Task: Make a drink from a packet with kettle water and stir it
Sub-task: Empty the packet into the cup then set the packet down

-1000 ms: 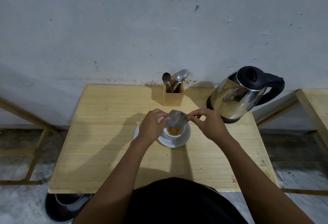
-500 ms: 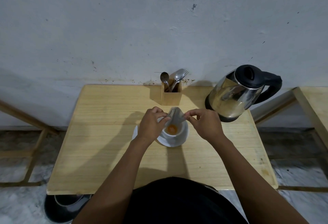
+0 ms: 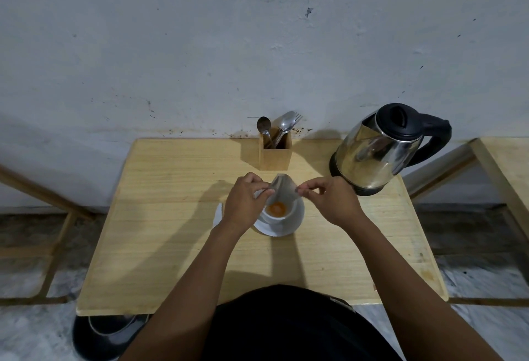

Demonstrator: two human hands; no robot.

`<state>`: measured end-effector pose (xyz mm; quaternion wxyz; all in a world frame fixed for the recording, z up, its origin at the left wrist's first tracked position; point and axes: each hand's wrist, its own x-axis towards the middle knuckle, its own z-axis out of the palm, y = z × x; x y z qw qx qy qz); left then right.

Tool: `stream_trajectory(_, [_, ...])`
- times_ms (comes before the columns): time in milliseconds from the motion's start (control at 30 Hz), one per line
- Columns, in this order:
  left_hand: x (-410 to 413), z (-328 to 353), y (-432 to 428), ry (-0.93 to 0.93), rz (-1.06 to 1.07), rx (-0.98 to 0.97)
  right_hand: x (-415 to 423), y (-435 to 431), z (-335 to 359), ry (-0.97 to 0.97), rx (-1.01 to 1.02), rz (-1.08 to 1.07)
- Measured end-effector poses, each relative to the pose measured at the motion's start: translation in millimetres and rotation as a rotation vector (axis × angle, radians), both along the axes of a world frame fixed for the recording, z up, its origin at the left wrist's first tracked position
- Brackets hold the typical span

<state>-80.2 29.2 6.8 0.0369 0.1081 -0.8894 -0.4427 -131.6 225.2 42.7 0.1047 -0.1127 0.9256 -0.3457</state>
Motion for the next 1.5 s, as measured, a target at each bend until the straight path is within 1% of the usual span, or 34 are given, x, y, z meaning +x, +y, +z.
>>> stream_trajectory(67, [0.2, 1.5, 0.3, -0.012, 0.007, 0.024, 2.4, 0.5, 4.7, 0.089, 0.032, -0.05])
stream_trajectory(133, [0.4, 2.1, 1.2, -0.034, 0.008, 0.056, 4.1, 1.4, 5.8, 0.094, 0.023, -0.03])
stream_trajectory(300, [5.6, 7.6, -5.4, -0.132, 0.055, 0.227, 9.2, 9.1, -0.2, 0.151, -0.041, -0.026])
stream_trajectory(400, [8.8, 21.2, -10.6, -0.217, 0.154, 0.294, 15.8, 15.2, -5.0, 0.323, -0.124, 0.055])
stream_trajectory(467, [9.4, 31.6, -14.9, -0.333, 0.242, 0.374, 23.2, 14.8, -7.9, 0.478, -0.134, 0.093])
stream_trajectory(500, [10.0, 37.2, -17.5, -0.42, 0.262, 0.47, 26.9, 13.4, -9.6, 0.559, -0.133, 0.103])
stream_trajectory(567, [13.3, 45.4, -21.2, -0.57, 0.21, 0.686, 33.1, 9.4, -14.4, 0.693, -0.143, 0.143])
stream_trajectory(633, [16.9, 48.8, -20.4, -0.595, 0.124, 0.804, 39.6, 3.9, -18.5, 0.768, -0.154, 0.205])
stream_trajectory(700, [19.2, 47.6, -18.5, -0.525, 0.131, 0.812, 45.3, -1.7, -21.5, 0.785, -0.151, 0.272])
stream_trajectory(767, [22.0, 44.4, -20.0, -0.44, 0.186, 0.772, 49.0, -5.8, -25.3, 0.733, -0.135, 0.311])
stream_trajectory(800, [23.7, 42.1, -22.6, -0.404, 0.215, 0.748, 50.1, -7.1, -27.8, 0.676, -0.12, 0.309])
stream_trajectory(833, [26.2, 38.7, -26.9, -0.377, 0.239, 0.717, 49.8, -8.3, -30.2, 0.587, -0.101, 0.3])
stream_trajectory(967, [41.5, 18.0, -50.4, -0.355, 0.335, 0.6, 38.6, -15.1, -41.9, 0.09, 0.008, 0.217])
stream_trajectory(1033, [47.8, 6.7, -61.3, -0.369, 0.39, 0.587, 30.7, -20.2, -50.0, -0.062, 0.031, 0.183])
stream_trajectory(1133, [55.4, -7.8, -71.1, -0.405, 0.459, 0.564, 22.7, -30.4, -61.3, -0.16, 0.074, 0.202])
stream_trajectory(1267, [55.3, -34.9, -78.4, -0.462, 0.449, 0.39, 17.6, -38.1, -67.7, -0.158, 0.108, 0.212])
stream_trajectory(1333, [53.0, -46.5, -74.7, -0.457, 0.455, 0.253, 17.5, -38.5, -66.5, -0.171, 0.103, 0.215])
stream_trajectory(1367, [52.8, -50.9, -71.2, -0.452, 0.452, 0.134, 17.6, -38.3, -65.4, -0.177, 0.103, 0.214])
stream_trajectory(1433, [54.9, -53.4, -60.9, -0.437, 0.408, -0.172, 17.4, -37.8, -63.0, -0.191, 0.101, 0.206])
stream_trajectory(1500, [57.7, -56.2, -52.1, -0.386, 0.302, -0.424, 17.5, -37.9, -61.1, -0.198, 0.096, 0.202])
